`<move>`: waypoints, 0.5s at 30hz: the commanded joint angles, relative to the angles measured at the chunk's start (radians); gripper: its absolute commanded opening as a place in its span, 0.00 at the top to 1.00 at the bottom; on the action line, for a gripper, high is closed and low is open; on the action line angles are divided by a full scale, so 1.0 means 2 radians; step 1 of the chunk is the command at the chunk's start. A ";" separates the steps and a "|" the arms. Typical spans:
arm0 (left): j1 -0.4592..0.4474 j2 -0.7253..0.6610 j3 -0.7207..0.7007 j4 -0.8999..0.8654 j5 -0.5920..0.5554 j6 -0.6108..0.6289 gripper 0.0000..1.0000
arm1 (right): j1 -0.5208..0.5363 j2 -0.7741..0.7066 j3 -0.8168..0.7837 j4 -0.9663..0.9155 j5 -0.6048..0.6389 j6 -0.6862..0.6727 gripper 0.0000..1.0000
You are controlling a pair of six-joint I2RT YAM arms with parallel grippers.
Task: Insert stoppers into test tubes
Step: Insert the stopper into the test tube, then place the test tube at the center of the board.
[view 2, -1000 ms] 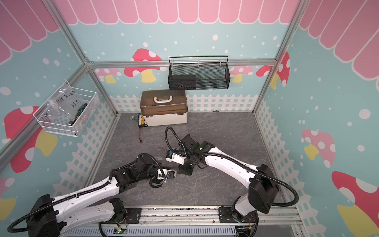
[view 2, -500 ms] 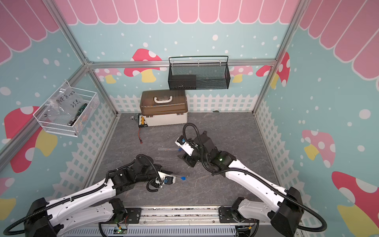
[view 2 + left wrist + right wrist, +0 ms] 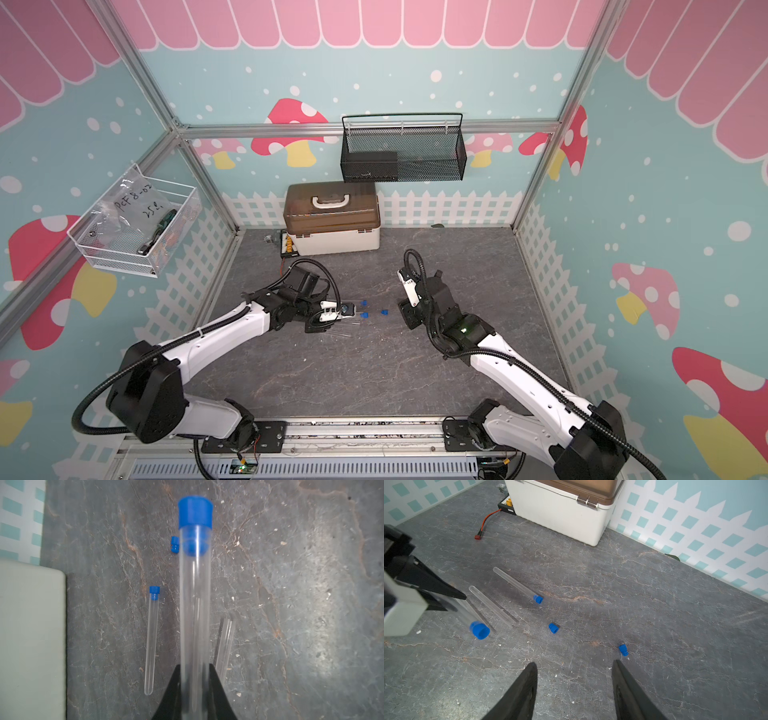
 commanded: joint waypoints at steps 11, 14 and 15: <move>0.015 0.150 0.120 -0.035 -0.029 0.083 1.00 | -0.015 -0.011 -0.028 0.009 -0.010 0.003 0.45; 0.016 0.166 0.131 -0.039 -0.027 0.088 1.00 | -0.015 -0.012 -0.032 0.010 -0.019 0.010 0.45; 0.017 0.172 0.134 -0.043 -0.027 0.091 1.00 | -0.014 -0.011 -0.033 0.010 -0.021 0.011 0.45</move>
